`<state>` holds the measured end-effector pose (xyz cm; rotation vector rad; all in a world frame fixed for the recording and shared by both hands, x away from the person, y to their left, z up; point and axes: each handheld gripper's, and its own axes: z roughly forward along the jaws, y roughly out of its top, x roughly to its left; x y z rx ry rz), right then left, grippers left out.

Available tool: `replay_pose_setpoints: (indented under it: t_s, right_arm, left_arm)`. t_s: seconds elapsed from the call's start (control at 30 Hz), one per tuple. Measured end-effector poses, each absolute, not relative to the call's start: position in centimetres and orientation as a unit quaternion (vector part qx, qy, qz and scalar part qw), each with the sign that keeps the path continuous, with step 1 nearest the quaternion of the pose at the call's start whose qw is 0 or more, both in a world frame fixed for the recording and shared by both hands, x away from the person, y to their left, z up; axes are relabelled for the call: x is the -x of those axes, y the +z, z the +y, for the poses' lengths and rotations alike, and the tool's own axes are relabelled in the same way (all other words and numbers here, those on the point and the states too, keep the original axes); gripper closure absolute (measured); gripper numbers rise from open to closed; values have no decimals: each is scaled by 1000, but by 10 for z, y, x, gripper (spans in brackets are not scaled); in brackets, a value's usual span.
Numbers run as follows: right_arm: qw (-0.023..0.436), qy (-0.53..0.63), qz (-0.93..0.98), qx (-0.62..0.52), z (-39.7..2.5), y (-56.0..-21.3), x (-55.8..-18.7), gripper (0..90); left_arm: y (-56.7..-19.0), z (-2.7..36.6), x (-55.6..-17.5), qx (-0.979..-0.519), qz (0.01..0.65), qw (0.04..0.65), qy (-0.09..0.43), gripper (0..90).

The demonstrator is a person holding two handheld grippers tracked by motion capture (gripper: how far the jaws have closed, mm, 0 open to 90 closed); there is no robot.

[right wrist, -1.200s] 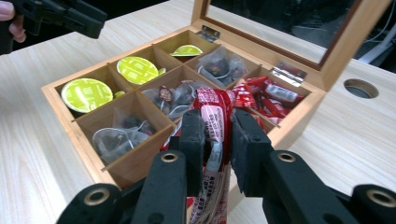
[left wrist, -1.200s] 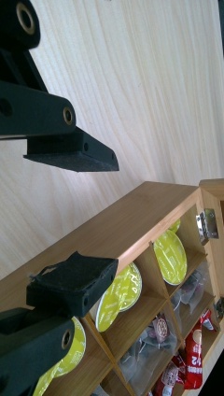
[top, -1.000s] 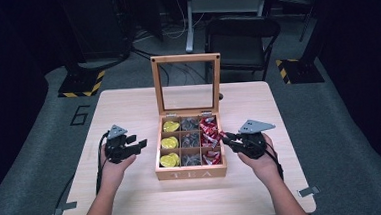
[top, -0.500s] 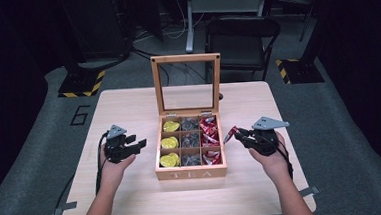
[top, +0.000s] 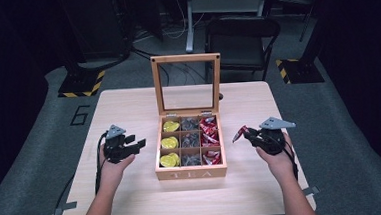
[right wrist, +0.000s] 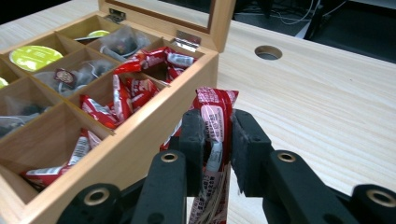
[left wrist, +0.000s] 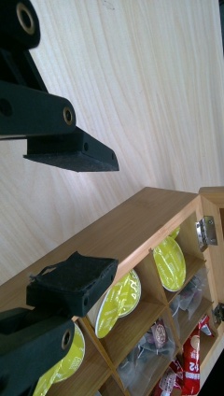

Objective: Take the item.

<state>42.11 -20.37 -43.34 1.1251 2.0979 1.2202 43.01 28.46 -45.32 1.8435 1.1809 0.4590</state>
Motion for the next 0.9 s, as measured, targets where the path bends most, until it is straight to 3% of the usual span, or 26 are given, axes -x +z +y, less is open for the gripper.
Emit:
replay_pose_setpoints:
  t_s: [0.47, 0.9]
  right_arm:
    - [245, 420, 762, -427, -216, -448, -425, 749]
    - [229, 407, 766, -441, -219, -468, -434, 748]
  left_arm:
    - [-453, 285, -430, -742, 474, 436, 185, 464]
    - [-453, 284, -429, -742, 474, 436, 185, 464]
